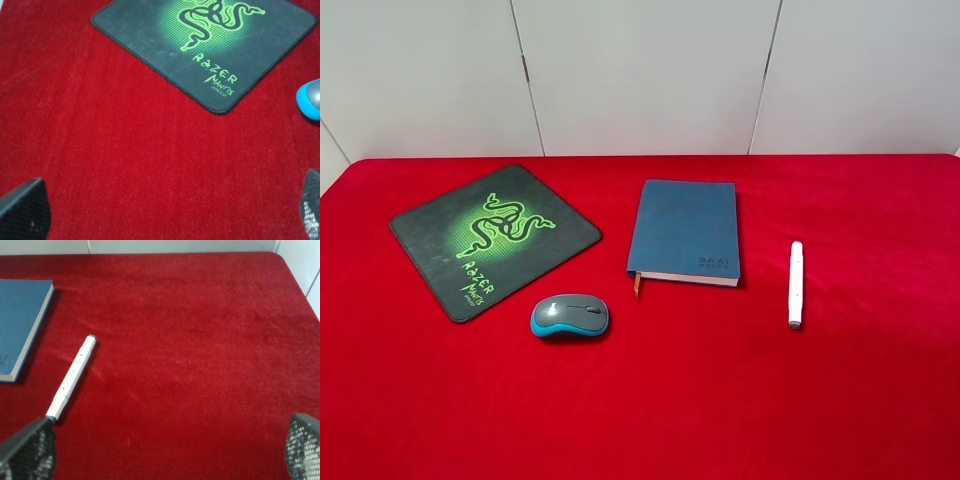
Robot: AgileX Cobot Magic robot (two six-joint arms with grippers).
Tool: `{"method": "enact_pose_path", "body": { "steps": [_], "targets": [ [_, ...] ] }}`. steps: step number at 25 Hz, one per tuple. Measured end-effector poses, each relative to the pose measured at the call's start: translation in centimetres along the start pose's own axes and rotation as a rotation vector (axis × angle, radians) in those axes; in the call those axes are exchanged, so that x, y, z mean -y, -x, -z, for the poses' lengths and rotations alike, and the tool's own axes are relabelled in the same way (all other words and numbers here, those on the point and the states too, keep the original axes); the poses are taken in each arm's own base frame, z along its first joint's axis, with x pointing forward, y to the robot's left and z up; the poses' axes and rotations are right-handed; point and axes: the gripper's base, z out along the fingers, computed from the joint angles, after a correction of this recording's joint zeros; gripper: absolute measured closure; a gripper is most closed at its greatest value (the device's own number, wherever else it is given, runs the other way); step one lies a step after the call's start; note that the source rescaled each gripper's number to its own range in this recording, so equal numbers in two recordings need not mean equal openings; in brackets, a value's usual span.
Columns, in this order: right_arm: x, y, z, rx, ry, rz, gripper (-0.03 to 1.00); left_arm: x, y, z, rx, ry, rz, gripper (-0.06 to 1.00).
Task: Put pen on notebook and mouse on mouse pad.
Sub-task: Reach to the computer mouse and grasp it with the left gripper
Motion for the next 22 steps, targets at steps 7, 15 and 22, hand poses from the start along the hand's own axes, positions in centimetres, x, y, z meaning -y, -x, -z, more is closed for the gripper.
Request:
{"method": "enact_pose_path", "body": {
  "steps": [7, 15, 22],
  "targets": [
    [0.0, 0.0, 0.0, 0.0, 0.0, 0.0, -0.03, 0.0, 0.0, 0.0, 0.0, 0.0, 0.0, -0.06],
    [0.0, 0.0, 0.0, 0.0, 0.0, 0.0, -0.03, 0.0, 0.0, 0.0, 0.0, 0.0, 0.0, -0.06],
    [0.0, 0.0, 0.0, 0.0, 0.0, 0.0, -0.03, 0.0, 0.0, 0.0, 0.0, 0.0, 0.0, -0.06]
  ]
}}
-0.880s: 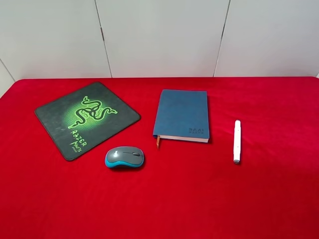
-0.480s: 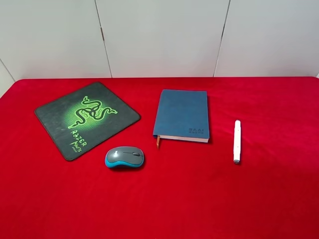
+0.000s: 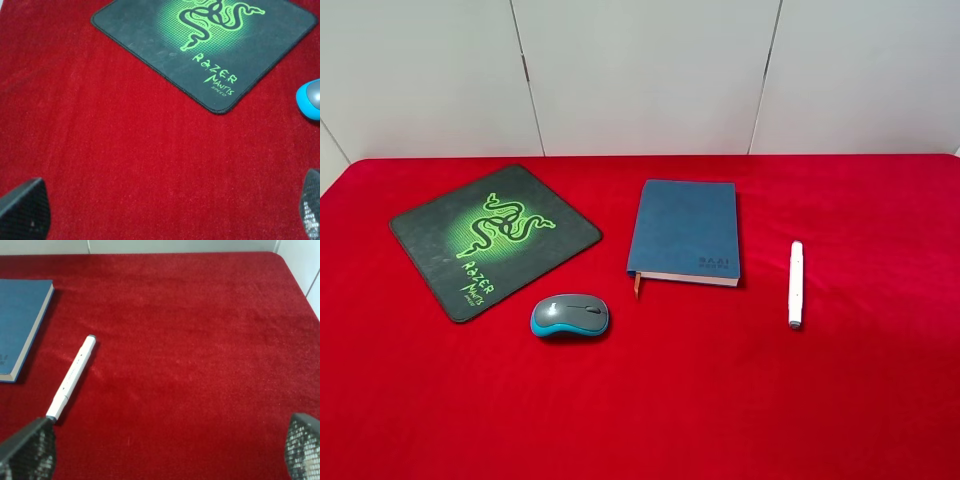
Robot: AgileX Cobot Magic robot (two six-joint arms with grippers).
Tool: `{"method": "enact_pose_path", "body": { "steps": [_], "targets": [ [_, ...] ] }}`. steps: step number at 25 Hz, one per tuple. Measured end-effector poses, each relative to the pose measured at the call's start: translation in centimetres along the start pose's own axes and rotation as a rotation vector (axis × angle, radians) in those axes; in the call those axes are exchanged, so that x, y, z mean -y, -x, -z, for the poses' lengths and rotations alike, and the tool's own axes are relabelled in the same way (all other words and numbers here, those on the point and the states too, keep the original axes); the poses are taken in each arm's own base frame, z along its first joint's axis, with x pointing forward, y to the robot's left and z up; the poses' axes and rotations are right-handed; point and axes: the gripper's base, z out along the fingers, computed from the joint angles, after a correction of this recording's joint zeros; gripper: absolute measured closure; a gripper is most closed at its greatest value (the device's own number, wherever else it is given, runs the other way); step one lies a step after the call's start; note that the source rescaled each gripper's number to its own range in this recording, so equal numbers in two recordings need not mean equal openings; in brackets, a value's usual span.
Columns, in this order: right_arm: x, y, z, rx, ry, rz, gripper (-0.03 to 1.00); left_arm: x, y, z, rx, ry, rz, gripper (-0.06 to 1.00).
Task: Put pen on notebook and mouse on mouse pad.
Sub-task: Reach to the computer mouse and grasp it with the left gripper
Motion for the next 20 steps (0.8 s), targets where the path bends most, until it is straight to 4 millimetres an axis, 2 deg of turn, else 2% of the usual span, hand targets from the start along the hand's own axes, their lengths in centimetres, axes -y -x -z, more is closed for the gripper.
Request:
{"method": "enact_pose_path", "body": {
  "steps": [12, 20],
  "targets": [
    [0.0, 0.0, 0.0, 0.0, 0.0, 0.0, -0.03, 0.0, 0.3, 0.4, -0.037, -0.002, 0.001, -0.03],
    [0.0, 0.0, 0.0, 0.0, 0.0, 0.0, -0.03, 0.1, 4.6, 0.2, -0.169, -0.033, 0.013, -0.02]
  ]
}}
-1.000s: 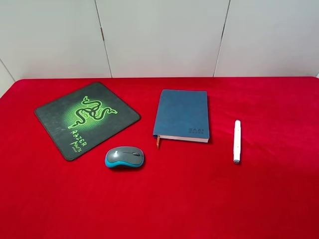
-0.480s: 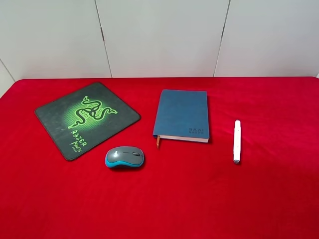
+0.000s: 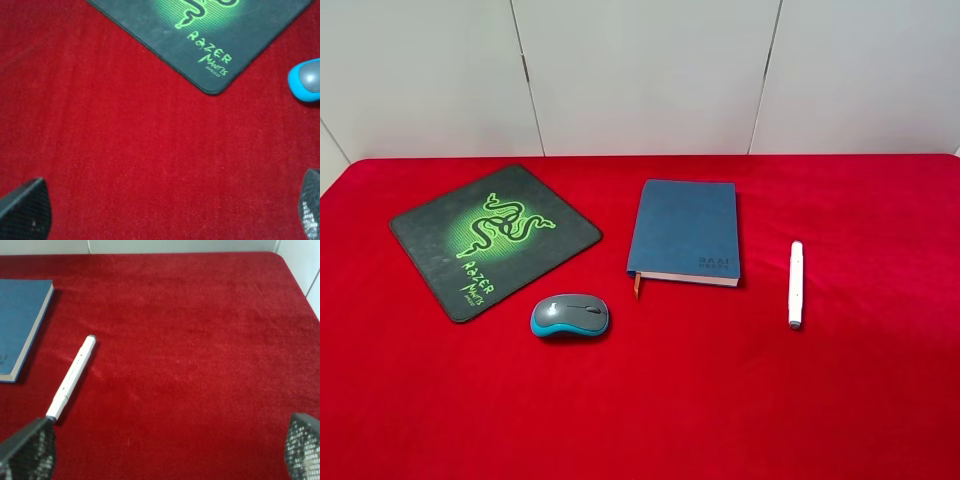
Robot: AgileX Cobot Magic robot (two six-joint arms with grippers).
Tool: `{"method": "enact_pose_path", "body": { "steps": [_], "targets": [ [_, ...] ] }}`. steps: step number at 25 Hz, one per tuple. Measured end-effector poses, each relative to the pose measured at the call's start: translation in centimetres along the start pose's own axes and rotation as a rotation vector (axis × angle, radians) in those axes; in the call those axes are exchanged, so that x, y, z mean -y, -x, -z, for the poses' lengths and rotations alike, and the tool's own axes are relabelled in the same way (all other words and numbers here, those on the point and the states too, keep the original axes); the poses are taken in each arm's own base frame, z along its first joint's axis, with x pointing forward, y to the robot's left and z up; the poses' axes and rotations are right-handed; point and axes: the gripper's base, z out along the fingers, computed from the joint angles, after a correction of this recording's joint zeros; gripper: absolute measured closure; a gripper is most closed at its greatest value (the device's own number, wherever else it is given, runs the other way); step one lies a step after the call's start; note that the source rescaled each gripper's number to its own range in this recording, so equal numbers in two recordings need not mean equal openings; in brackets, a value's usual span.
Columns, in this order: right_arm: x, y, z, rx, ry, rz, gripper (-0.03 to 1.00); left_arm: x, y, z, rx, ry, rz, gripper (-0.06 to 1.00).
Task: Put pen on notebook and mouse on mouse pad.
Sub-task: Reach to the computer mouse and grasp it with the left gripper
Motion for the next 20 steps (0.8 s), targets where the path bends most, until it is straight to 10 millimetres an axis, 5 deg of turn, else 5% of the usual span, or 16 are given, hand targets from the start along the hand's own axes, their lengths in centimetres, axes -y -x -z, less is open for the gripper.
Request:
{"method": "enact_pose_path", "body": {
  "steps": [7, 20],
  "targets": [
    [0.0, 0.0, 0.0, 0.0, 0.0, 0.0, -0.03, 0.5, 4.6, -2.1, -0.167, -0.102, -0.064, -0.02],
    [0.0, 0.0, 0.0, 0.0, 0.0, 0.0, -0.03, 2.7, 10.5, -9.5, -0.454, -0.3, -0.327, -0.02]
  ]
}}
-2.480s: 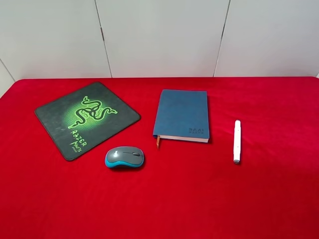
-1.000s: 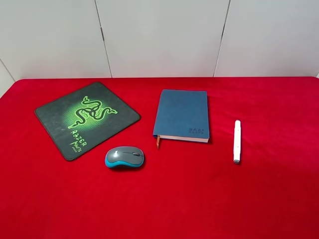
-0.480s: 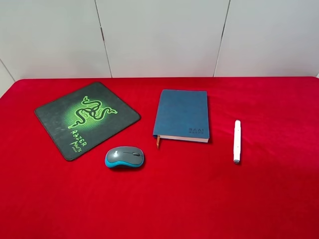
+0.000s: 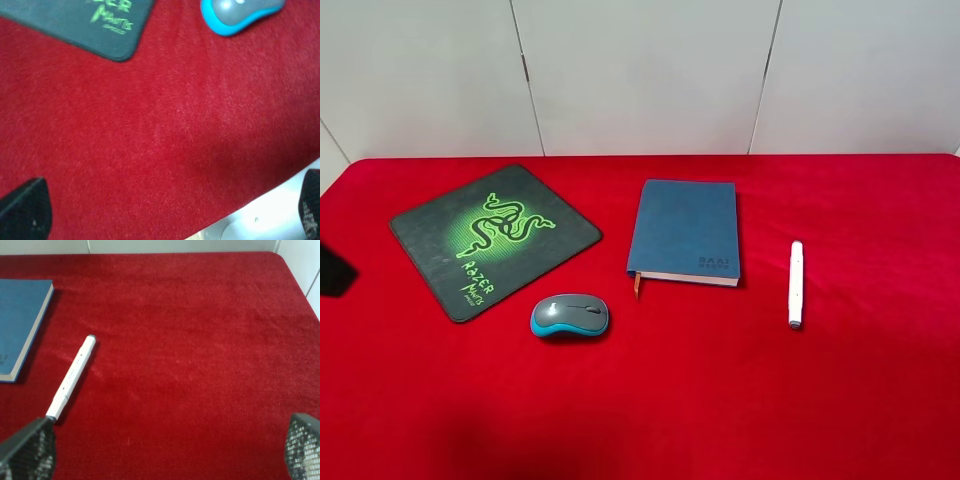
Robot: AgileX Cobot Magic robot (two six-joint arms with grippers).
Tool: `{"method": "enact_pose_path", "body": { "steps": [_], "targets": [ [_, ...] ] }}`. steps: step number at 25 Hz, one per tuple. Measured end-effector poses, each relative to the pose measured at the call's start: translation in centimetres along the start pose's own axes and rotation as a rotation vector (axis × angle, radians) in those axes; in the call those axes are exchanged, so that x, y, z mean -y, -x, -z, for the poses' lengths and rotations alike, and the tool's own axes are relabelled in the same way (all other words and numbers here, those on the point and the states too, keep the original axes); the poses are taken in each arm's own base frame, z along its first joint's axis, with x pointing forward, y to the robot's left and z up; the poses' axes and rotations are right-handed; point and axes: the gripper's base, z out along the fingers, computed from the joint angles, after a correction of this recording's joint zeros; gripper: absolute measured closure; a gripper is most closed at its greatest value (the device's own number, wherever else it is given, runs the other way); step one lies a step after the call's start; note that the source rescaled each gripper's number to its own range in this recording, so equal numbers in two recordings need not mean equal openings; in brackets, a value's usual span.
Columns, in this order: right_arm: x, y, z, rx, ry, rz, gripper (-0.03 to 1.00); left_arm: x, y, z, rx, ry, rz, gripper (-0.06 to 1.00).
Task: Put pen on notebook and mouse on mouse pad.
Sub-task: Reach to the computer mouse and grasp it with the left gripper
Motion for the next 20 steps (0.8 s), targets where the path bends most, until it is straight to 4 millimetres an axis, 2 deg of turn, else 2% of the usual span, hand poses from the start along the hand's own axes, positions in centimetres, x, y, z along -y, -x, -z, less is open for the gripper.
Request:
{"method": "enact_pose_path", "body": {
  "steps": [6, 12, 20],
  "targets": [
    [0.0, 0.0, 0.0, 0.0, 0.0, 0.0, -0.03, 0.3, 3.9, -3.9, -0.152, -0.053, -0.132, -0.02],
    [0.0, 0.0, 0.0, 0.0, 0.0, 0.0, -0.03, 1.4, 7.6, -7.8, -0.283, -0.026, -0.281, -0.02],
    [0.0, 0.0, 0.0, 0.0, 0.0, 0.0, -0.03, 4.6, 11.5, -14.1, -0.393, -0.017, -0.51, -0.02]
  ]
}}
